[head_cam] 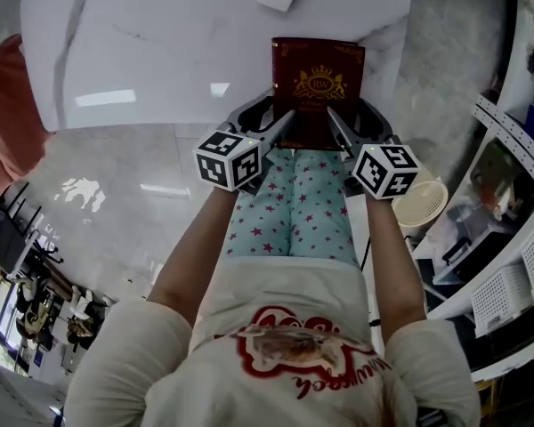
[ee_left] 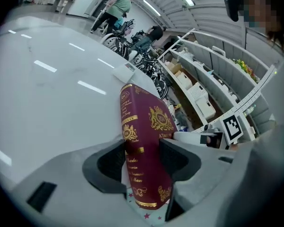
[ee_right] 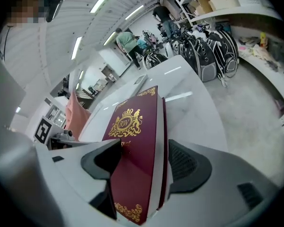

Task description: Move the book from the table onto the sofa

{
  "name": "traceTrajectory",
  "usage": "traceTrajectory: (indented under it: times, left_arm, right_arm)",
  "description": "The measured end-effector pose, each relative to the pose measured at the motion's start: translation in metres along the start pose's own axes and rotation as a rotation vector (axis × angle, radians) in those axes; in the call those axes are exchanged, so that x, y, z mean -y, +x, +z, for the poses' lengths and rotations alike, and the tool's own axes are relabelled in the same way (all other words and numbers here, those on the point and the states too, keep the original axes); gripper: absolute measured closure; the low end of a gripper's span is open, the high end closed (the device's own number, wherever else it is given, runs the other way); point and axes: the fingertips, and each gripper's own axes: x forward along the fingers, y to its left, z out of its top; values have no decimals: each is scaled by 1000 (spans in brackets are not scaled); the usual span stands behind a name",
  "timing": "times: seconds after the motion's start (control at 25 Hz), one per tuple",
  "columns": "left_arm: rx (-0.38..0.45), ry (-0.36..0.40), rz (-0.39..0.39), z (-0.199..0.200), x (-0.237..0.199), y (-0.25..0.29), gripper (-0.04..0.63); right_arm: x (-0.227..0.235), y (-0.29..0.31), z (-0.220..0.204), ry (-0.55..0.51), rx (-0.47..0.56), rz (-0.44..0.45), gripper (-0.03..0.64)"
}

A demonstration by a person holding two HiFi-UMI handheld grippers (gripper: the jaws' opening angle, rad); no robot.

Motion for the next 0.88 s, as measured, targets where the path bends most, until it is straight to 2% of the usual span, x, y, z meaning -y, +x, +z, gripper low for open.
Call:
traceTrajectory:
  times: [0.2, 0.36, 0.6, 0.88]
  left_arm:
    - [-5, -6, -22, 0, 0, 2, 388]
    - [-1, 12, 17, 3, 0, 2, 388]
    - [84, 8, 35, 29, 16, -5, 388]
    - [200, 15, 45, 80, 54, -50, 388]
  right_arm:
    - [-2, 3, -3, 29, -3, 20, 330]
    - [-5, 3, -3, 22, 8, -20, 330]
    - [-12, -11, 20, 50, 80, -57, 330]
    - [-57, -48, 76, -3, 155, -59, 330]
